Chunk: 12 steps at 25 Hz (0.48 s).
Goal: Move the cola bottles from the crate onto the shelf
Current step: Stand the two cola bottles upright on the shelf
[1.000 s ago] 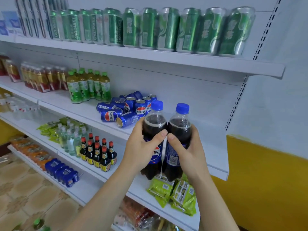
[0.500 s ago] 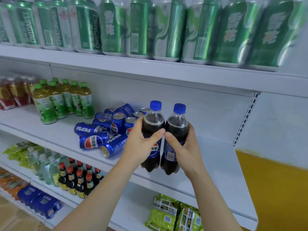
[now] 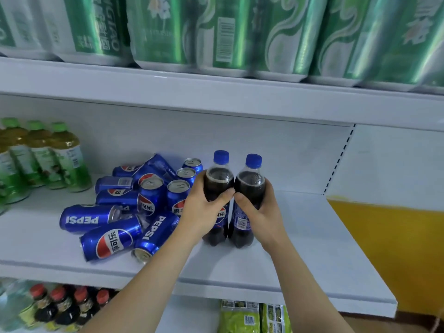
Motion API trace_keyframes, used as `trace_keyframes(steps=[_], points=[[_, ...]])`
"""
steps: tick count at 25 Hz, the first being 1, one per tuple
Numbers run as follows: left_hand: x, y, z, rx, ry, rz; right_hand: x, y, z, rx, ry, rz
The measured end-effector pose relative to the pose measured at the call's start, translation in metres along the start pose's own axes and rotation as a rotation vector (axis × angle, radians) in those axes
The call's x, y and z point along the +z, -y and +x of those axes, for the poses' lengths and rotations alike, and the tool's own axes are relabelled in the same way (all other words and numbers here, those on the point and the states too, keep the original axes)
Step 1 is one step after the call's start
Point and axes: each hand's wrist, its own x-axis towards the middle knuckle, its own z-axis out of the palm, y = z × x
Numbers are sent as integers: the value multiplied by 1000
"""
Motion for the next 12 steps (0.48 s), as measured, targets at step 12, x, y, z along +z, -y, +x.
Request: trace_keyframes(steps=[12], points=[[-6,40,-1,-42,124,354,-11,-27,-1,110,105,-329]])
